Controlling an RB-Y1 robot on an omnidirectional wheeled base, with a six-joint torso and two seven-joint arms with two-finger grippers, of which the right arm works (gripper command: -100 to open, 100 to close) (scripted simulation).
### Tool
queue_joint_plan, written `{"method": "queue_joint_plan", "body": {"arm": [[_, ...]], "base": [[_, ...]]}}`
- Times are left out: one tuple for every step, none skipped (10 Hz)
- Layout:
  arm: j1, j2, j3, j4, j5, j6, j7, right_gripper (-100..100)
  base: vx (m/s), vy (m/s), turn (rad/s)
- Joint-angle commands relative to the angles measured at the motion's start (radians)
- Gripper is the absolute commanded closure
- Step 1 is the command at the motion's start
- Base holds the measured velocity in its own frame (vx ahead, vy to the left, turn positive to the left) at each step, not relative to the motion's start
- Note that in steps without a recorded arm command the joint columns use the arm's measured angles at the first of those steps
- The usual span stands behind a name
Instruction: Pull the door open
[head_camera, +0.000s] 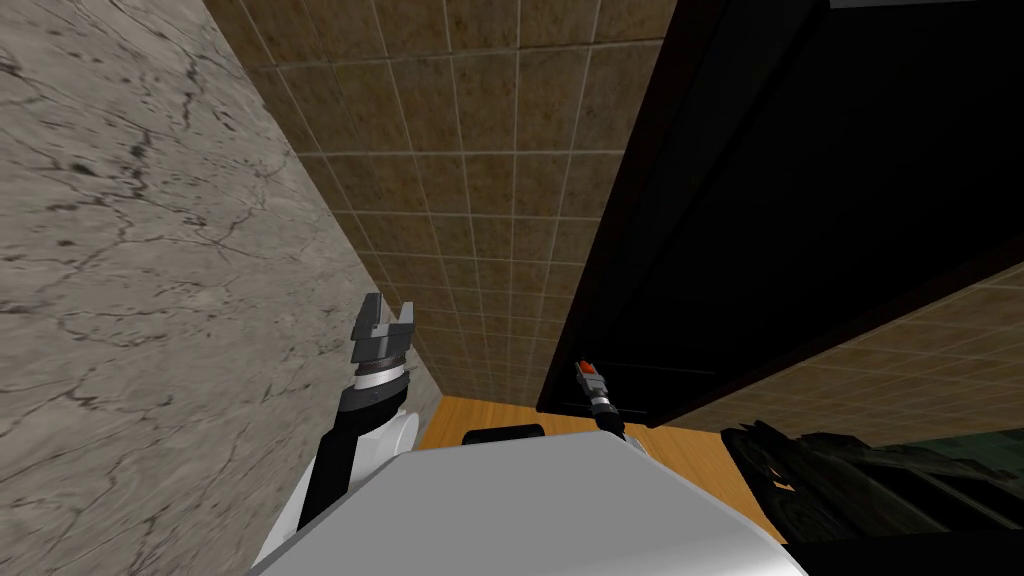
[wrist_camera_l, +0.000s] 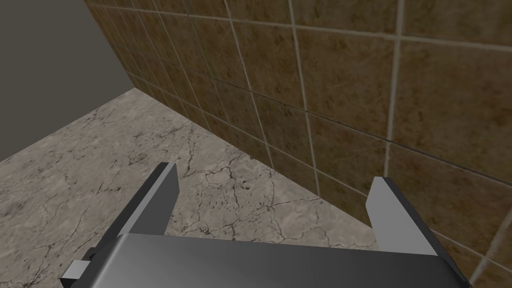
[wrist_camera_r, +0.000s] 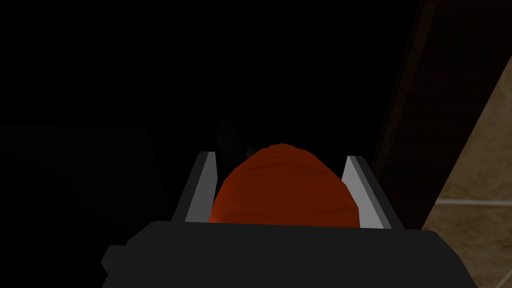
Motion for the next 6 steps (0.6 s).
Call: {"method": "queue_joint_plan", "body": {"arm": [[-0.003,0.002,-0.004,0.000,-0.038,0.034,-0.002,100],[-0.005,0.003,-0.006,0.000,-0.066,0.057,-0.003,100],[-0.007,0.005,-0.008,0.001,-0.094,0.080,-0.005,100],[-0.010,0.008,-0.011,0.001,-0.123,0.113,-0.007,100],[-0.010,0.008,-0.011,0.001,-0.136,0.113,-0.007,100],[-0.013,0.010,-0.013,0.001,-0.172,0.146,-0.009,100]], "base": [[-0.040,0.009,0.018],[-0.050,0.014,0.014],[-0.057,0.017,0.015],[-0.074,0.009,0.009],[-0.051,0.003,0.000],[-0.049,0.010,0.013]]}}
